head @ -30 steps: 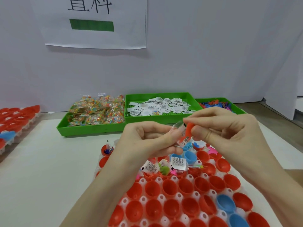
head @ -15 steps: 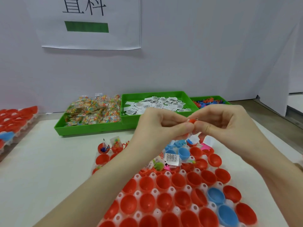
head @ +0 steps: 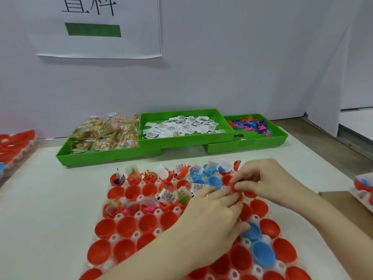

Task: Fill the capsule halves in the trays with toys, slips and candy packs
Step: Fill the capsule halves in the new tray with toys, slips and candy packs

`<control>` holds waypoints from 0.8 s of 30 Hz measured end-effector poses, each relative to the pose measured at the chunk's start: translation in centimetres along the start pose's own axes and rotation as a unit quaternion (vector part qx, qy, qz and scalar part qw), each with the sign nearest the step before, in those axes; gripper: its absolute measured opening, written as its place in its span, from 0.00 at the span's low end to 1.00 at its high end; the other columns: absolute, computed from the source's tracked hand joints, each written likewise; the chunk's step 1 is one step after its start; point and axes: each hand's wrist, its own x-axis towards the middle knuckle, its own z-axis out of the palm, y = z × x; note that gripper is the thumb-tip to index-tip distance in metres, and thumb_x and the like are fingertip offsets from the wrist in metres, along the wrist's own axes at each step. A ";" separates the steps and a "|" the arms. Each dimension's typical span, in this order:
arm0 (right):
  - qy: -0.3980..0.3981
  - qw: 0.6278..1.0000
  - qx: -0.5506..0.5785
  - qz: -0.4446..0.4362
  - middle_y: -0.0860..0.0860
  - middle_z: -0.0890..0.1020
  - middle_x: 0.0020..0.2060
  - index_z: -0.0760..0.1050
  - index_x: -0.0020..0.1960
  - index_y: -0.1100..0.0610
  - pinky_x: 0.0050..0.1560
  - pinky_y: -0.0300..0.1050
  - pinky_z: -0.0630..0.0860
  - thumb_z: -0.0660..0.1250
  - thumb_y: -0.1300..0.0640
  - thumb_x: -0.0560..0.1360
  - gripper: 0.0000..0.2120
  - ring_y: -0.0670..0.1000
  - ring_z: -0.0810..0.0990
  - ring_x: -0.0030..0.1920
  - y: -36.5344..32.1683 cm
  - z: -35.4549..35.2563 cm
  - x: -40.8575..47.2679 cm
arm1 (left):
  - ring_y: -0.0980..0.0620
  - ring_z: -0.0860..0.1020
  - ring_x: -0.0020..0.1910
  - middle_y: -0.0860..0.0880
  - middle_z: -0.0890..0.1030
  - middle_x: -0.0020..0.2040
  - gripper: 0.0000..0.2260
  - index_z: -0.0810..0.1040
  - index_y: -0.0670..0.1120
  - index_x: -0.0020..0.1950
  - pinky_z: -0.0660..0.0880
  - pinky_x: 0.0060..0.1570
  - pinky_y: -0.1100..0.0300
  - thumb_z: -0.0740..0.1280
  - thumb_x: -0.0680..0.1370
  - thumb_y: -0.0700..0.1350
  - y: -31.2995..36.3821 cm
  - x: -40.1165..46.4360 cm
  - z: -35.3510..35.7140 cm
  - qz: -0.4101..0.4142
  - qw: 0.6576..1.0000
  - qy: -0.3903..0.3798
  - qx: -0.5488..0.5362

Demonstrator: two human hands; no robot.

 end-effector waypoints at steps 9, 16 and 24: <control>-0.026 0.988 -0.150 -0.031 0.46 0.83 0.40 0.82 0.45 0.48 0.43 0.34 0.71 0.71 0.56 0.70 0.06 0.43 0.77 0.41 0.2 0.6 0.2 | 0.52 0.80 0.50 0.53 0.80 0.56 0.16 0.81 0.48 0.54 0.76 0.49 0.62 0.55 0.76 0.49 -1.4 0.1 0.3 -0.008 0.996 0.046 -0.080; -0.057 0.957 -0.273 -0.084 0.41 0.67 0.36 0.78 0.51 0.45 0.44 0.38 0.60 0.66 0.49 0.73 0.08 0.47 0.72 0.50 -0.5 0.5 0.6 | 0.56 0.76 0.53 0.54 0.75 0.52 0.14 0.79 0.45 0.56 0.69 0.56 0.68 0.67 0.73 0.33 -3.2 1.3 0.9 -0.099 0.942 0.163 -0.275; -0.064 0.991 -0.116 -0.015 0.41 0.80 0.41 0.78 0.53 0.44 0.49 0.39 0.74 0.73 0.48 0.66 0.15 0.41 0.77 0.45 0.1 -0.5 0.1 | 0.63 0.76 0.45 0.60 0.77 0.46 0.13 0.79 0.52 0.49 0.65 0.47 0.79 0.71 0.70 0.35 -4.8 0.3 -1.0 -0.122 0.914 0.255 -0.292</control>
